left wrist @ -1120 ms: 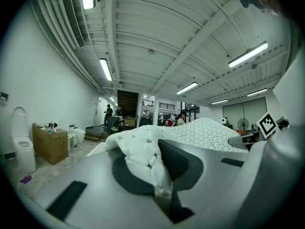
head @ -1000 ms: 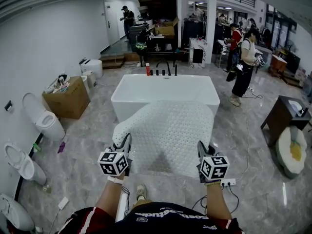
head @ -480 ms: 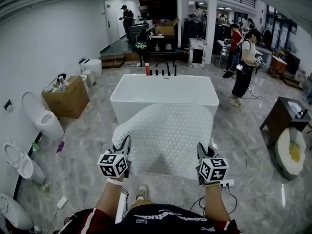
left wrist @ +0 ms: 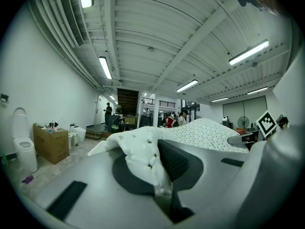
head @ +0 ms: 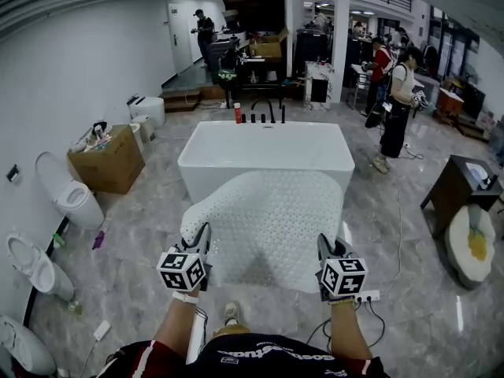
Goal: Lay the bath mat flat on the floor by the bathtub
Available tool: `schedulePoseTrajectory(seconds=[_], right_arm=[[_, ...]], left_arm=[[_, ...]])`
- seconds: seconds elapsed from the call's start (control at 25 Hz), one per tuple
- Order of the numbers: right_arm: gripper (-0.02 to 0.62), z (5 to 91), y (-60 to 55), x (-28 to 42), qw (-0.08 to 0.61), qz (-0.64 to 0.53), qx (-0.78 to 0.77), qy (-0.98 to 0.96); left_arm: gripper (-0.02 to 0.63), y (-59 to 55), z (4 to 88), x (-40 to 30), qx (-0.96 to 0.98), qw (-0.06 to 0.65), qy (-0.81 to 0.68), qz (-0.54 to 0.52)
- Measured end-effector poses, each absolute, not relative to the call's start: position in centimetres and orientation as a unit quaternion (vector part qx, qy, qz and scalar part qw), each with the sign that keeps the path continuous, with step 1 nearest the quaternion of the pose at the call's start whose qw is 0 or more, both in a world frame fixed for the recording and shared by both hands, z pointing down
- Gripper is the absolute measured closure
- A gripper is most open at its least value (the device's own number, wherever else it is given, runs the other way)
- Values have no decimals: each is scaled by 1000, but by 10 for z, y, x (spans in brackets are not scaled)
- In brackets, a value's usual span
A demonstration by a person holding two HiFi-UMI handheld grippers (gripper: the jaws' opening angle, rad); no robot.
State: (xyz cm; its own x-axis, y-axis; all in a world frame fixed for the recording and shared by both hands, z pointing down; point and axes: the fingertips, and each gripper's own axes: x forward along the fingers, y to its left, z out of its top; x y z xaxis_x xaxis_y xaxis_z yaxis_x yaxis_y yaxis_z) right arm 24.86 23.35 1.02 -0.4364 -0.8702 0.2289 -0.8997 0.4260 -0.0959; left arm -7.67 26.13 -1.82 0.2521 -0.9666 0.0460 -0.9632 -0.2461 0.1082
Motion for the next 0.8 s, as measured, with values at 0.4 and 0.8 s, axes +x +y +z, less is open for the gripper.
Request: schedulePoseTrajectory(seconds=[0.4, 0.8], right_arm=[[548, 2, 215, 260, 86, 110, 540, -830], [548, -5, 169, 254, 89, 111, 556, -819]], left_arm=[[568, 220, -10, -55, 811, 77, -579, -27], [568, 155, -20, -57, 824, 68, -562, -34]])
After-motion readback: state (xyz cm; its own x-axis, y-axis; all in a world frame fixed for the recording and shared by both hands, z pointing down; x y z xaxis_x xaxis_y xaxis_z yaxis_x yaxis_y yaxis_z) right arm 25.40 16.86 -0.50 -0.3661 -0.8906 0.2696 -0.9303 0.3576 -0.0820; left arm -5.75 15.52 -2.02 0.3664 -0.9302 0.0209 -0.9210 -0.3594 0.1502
